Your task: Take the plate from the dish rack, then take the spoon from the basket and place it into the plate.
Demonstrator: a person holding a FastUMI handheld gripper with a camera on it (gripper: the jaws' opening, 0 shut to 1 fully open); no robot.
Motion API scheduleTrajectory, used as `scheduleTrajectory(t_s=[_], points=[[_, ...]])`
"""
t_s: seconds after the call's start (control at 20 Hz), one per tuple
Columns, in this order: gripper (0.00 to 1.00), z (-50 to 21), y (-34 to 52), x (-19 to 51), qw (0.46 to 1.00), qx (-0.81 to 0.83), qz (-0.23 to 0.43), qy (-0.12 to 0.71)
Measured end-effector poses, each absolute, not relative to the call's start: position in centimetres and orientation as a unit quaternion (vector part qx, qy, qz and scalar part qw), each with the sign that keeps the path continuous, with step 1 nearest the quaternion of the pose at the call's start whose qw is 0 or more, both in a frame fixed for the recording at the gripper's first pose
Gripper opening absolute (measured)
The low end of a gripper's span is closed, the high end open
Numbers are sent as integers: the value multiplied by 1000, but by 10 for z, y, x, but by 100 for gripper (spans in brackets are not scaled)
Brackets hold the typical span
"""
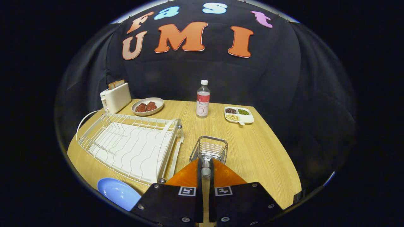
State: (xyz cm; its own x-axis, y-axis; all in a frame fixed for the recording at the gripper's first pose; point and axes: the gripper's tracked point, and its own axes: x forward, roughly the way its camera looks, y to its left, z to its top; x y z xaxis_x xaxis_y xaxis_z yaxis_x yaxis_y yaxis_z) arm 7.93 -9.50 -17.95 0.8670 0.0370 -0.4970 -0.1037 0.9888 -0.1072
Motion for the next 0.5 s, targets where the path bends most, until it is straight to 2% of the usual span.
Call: scheduleTrajectory(t_s=[0.5], points=[[5,-96,-102,24,979,-13,19,200]])
